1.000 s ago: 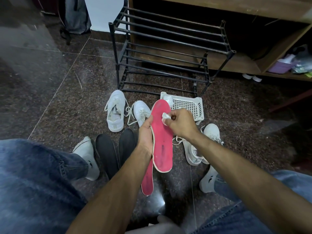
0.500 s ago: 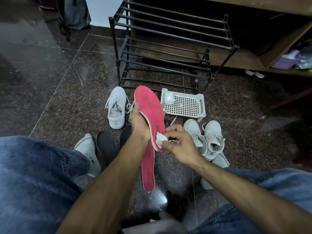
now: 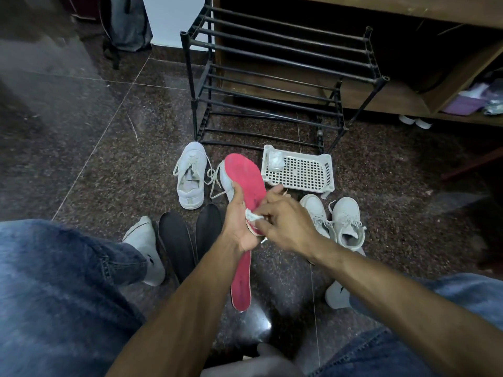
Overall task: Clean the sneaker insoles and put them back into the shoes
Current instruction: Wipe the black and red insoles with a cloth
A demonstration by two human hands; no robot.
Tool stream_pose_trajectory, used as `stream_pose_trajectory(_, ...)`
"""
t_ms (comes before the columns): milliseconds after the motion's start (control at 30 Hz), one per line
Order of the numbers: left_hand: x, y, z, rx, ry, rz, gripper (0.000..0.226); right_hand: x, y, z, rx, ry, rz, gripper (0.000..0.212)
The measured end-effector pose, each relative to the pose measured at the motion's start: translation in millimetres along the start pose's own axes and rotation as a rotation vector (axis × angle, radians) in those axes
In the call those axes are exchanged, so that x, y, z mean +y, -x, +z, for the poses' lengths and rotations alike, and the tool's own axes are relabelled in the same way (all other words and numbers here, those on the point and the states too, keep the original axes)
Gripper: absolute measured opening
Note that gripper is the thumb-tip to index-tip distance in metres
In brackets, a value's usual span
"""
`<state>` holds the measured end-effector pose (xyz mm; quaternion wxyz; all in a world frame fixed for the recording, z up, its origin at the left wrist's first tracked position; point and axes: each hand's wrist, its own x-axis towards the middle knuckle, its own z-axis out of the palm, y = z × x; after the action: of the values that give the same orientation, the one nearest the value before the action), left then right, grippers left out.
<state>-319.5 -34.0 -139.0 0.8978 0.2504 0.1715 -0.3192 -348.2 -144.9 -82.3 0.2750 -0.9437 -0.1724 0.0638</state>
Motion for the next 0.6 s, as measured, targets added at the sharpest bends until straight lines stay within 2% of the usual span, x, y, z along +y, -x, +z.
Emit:
stream_pose_trajectory(67, 0, -1, -4, -0.005, 0.007, 0.013, 0.094, -2, -7, -4, 0.008, 0.12, 0.004, 0.019)
stream_pose_trajectory(200, 8, -3, -10, 0.017, 0.022, 0.045, 0.087, -8, -12, 6, 0.165, 0.039, 0.108, 0.02)
stream_pose_trajectory(367, 8, -4, -10, 0.076, 0.075, 0.056, 0.077, -6, 6, 16, 0.06, -0.014, 0.026, 0.016)
stream_pose_trajectory(467, 1, -5, -9, 0.088, 0.096, 0.045, 0.077, 1, 4, 6, 0.008, 0.074, -0.009, 0.018)
stream_pose_trajectory(600, -5, -4, 3, 0.038, 0.16, 0.039, 0.068, 3, -20, -6, 0.1, 0.247, 0.076, 0.023)
